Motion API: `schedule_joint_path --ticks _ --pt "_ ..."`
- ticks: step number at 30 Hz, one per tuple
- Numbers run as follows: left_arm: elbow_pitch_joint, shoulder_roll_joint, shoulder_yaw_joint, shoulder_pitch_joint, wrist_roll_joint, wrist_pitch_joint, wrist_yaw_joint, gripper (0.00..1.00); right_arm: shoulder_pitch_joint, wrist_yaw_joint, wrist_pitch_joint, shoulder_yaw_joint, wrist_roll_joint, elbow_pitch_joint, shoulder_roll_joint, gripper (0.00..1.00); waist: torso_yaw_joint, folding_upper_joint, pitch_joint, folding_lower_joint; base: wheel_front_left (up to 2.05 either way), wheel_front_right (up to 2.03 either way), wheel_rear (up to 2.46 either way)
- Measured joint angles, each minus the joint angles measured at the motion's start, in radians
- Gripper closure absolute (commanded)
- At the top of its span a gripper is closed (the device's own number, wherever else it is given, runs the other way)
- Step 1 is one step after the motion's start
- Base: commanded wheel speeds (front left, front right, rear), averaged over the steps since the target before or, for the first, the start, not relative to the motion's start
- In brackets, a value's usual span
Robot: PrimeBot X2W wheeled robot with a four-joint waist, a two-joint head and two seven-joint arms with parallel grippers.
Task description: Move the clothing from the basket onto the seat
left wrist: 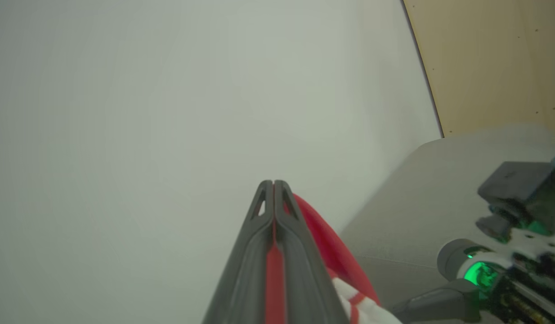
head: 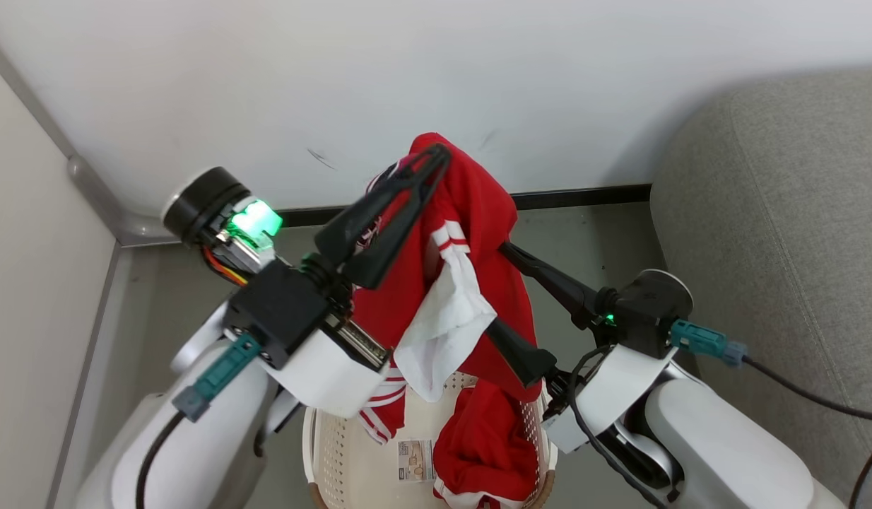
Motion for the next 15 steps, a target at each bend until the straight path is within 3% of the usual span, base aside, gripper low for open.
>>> schedule_joint_path --ticks 11,12,14,15 --pt "-0.031 -0.001 -0.094 -0.01 0.004 0.02 -0.008 1.0 -0.016 0.0 0.0 0.021 0.024 0.004 -0.013 0.0 0.001 0.0 0.001 0.0 0.0 0.0 0.0" --pt "-0.034 -0.001 -0.099 -0.013 0.004 0.021 -0.008 1.0 -0.017 0.0 0.0 0.025 0.024 0.005 -0.015 0.37 0.001 0.0 0.001 0.0 0.0 0.0 0.0" --pt "-0.039 -0.001 -0.107 -0.019 0.004 0.022 -0.008 1.0 -0.024 0.0 0.0 0.03 0.024 0.009 -0.02 0.86 0.001 0.0 0.0 0.0 0.0 0.0 0.0" --pt "-0.042 -0.001 -0.109 -0.019 0.004 0.025 -0.008 1.0 -0.029 0.0 0.0 0.032 0.024 0.009 -0.022 1.0 0.001 -0.0001 0.0 0.0 0.0 0.0 0.0"
